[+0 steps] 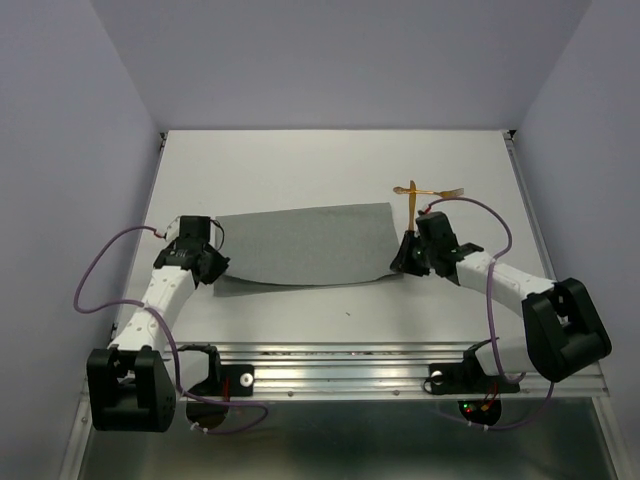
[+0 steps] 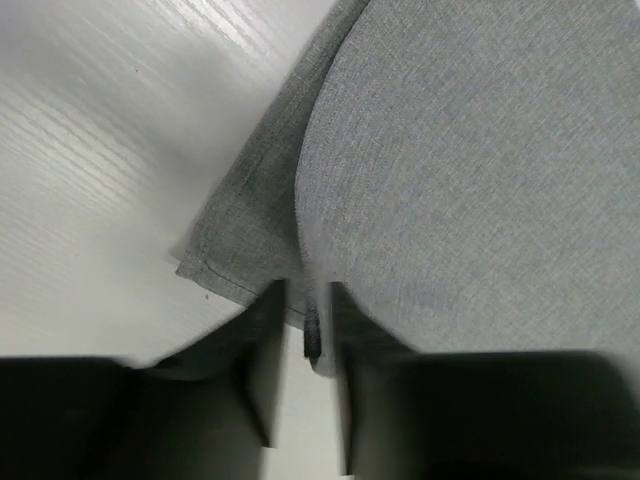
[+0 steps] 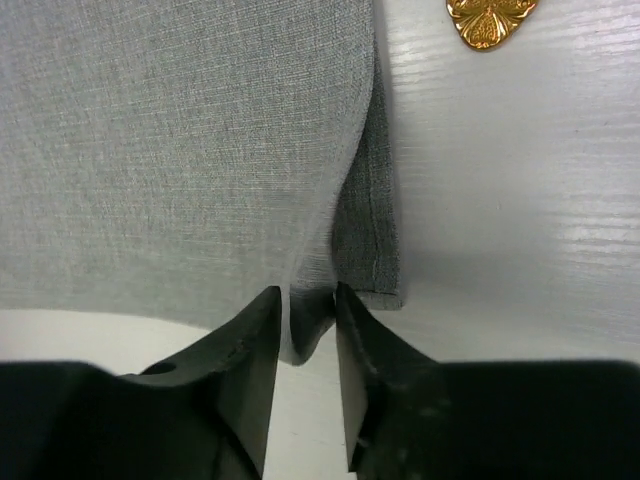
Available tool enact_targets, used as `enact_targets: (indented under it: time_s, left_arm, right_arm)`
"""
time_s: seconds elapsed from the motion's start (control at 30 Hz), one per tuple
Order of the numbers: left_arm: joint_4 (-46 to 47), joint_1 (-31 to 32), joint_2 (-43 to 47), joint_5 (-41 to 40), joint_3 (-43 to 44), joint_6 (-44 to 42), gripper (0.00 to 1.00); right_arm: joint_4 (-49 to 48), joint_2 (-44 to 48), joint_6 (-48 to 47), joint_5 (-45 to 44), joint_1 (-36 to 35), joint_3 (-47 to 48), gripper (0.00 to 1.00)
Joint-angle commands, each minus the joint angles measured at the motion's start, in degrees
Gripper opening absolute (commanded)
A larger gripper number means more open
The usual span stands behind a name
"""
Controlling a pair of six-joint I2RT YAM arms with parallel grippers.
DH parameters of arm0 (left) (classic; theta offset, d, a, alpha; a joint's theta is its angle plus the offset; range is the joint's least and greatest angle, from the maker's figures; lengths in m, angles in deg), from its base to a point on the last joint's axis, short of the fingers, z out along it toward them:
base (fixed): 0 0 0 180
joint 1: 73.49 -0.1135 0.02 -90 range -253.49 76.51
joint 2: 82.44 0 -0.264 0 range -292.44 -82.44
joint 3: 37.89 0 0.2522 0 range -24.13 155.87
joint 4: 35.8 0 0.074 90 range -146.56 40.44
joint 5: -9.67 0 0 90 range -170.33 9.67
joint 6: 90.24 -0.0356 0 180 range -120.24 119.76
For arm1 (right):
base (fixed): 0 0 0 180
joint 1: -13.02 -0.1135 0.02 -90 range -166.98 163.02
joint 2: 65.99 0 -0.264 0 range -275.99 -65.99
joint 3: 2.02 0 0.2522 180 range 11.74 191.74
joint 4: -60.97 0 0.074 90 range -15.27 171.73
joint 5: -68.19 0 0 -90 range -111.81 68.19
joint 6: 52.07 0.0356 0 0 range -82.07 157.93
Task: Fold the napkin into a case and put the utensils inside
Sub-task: Fold and flatten the napkin at the center of the board, then smooth out the rectangle-folded napkin at the center of the board.
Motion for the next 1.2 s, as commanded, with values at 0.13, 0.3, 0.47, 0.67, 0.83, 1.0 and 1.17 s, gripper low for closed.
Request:
enact_targets:
  time_s: [0.13,0.3,0.47,0.67,0.83,1.0,1.17]
  left_arm:
    - [-0.9,0.1,-0.7,-1.0,3.6,-1.7,0.99]
    - [-1.2,0.1,-1.0,-3.0,10.7,-3.5,0.99]
    - [3.2,0.2,-5.8,0.9,13.4,-5.1,0.87]
    - [11.6,0.8,-16.1,5.1,17.4,-5.8,0.55]
    - [14.8,2.5,-24.7,10.7,22.5,-6.6,0.45]
    - [18.0,8.4,-33.1,14.4,27.5,-5.9,0.41]
    - [20.6,11.7,-42.0,16.9,33.1,-5.1,0.41]
  right_arm:
    - [1.8,0.2,-2.7,-6.6,-0.5,4.0,0.81]
    - [4.5,1.7,-5.6,-14.0,-0.5,10.1,0.84]
    - [3.0,-0.2,-5.1,-12.0,-0.5,13.9,0.73]
    - [-1.3,-10.2,-4.3,-7.2,-0.5,21.2,0.25]
    - [-0.4,-23.8,-5.6,-1.2,-0.5,32.5,0.22]
    - [-0.9,-32.9,-4.4,6.9,-3.8,43.2,0.22]
    - [0.5,-41.7,-4.2,9.5,-7.5,52.8,0.19]
